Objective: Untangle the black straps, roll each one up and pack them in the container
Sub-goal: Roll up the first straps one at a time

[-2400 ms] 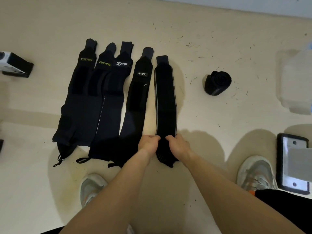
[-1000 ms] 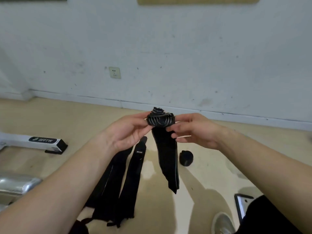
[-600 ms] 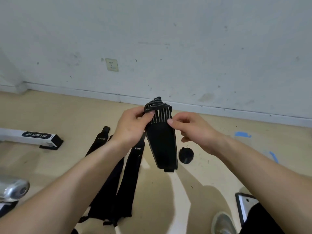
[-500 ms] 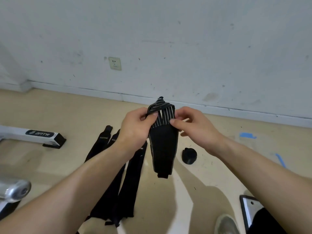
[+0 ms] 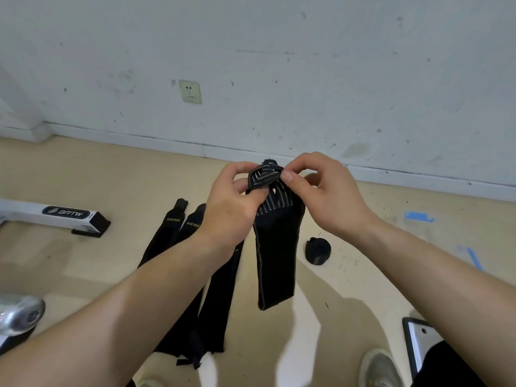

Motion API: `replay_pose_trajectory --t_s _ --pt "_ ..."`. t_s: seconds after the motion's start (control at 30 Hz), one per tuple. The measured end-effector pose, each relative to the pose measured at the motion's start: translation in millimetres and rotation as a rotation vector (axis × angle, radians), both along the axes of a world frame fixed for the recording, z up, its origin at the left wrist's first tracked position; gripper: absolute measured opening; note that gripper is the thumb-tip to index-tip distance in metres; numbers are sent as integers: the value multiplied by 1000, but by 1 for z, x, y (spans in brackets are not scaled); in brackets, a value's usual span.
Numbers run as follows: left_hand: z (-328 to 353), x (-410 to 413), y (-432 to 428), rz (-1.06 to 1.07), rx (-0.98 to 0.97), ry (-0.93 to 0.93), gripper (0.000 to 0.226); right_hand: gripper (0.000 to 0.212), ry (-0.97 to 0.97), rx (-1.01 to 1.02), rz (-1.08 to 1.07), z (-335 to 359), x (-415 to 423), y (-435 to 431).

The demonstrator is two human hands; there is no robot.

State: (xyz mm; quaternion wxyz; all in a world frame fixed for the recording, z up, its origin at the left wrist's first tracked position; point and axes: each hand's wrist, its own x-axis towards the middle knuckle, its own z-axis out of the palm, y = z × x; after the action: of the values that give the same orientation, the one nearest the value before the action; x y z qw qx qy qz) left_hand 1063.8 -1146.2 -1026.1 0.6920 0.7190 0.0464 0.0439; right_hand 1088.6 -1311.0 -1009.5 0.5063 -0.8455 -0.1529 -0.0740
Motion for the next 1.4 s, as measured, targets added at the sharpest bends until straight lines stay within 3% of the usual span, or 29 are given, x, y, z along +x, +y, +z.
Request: replay_pose_trajectory --t_s 0.23,0.43,0.73,0.97,1.13,1.2,1.4 --pt "5 -4 1 -41 -34 -6 43 18 -2 -83 -18 1 2 -6" --pt "10 -4 7 -94 -155 62 49 18 47 -121 88 3 3 -11" --pt "18 -7 12 -215 117 -127 60 20 59 -221 171 8 3 -12" --pt "20 2 20 -317 -109 72 68 21 101 -187 207 13 5 -15" --pt "25 3 19 -394 -318 169 63 19 126 -198 194 11 8 -18" --pt "26 3 18 -350 -385 204 49 17 121 -199 198 11 9 -19" --pt "17 5 17 -185 -265 149 28 18 105 -226 216 10 8 -15"
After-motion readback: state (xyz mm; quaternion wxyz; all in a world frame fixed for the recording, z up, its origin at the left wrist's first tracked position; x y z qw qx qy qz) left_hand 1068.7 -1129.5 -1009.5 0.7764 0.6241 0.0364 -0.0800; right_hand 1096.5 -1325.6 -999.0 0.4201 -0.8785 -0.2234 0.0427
